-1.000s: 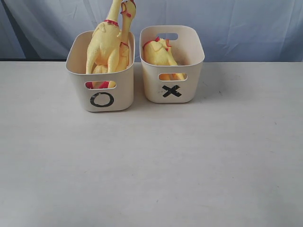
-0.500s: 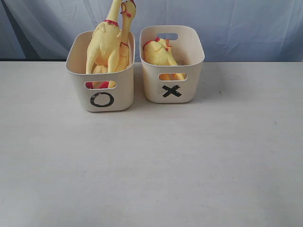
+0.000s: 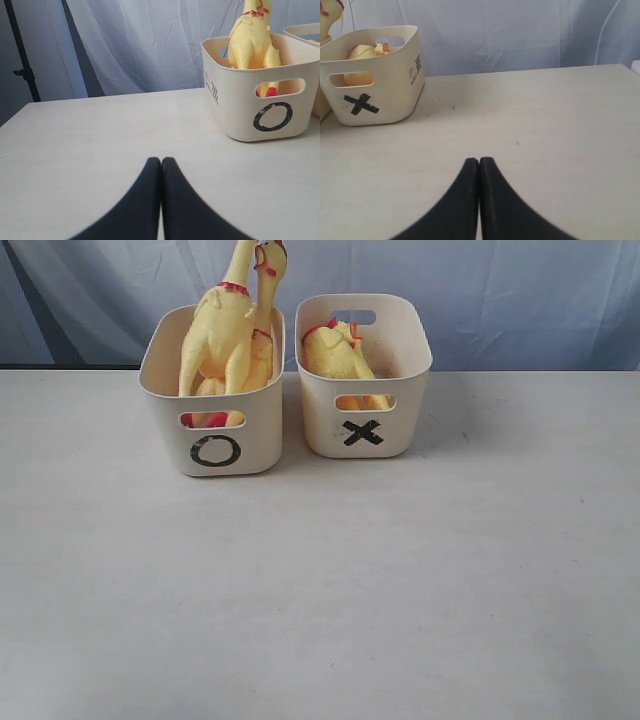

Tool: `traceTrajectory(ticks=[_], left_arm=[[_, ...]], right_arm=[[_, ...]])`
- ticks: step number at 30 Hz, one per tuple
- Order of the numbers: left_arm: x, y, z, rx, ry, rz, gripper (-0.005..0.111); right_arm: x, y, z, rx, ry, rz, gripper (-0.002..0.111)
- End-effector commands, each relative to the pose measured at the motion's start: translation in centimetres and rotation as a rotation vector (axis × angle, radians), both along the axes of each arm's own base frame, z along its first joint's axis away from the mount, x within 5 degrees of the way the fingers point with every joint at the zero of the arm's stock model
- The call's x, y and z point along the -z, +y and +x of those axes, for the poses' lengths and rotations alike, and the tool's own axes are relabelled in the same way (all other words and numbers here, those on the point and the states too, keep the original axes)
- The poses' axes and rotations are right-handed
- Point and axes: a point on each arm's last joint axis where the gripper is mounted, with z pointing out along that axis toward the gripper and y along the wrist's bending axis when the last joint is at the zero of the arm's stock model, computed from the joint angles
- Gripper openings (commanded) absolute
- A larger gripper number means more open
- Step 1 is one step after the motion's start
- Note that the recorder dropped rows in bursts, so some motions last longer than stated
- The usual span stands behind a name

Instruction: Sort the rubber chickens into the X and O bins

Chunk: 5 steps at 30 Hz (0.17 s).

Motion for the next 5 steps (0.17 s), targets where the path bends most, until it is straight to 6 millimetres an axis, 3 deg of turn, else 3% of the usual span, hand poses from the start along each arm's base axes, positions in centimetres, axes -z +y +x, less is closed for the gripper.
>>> traceTrajectory(ticks=[1,5], left_arm=[[0.04,-0.05,-0.01,0.006,-0.01,-0.015,0.0],[0.04,-0.05,-0.01,0.006,-0.01,-0.015,0.0]], right_arm=[[-0.04,0.03,-0.02,-0.006,-0.011,-0.005,0.0],[-0.04,0.03,-0.02,-0.006,-0.011,-0.005,0.0]])
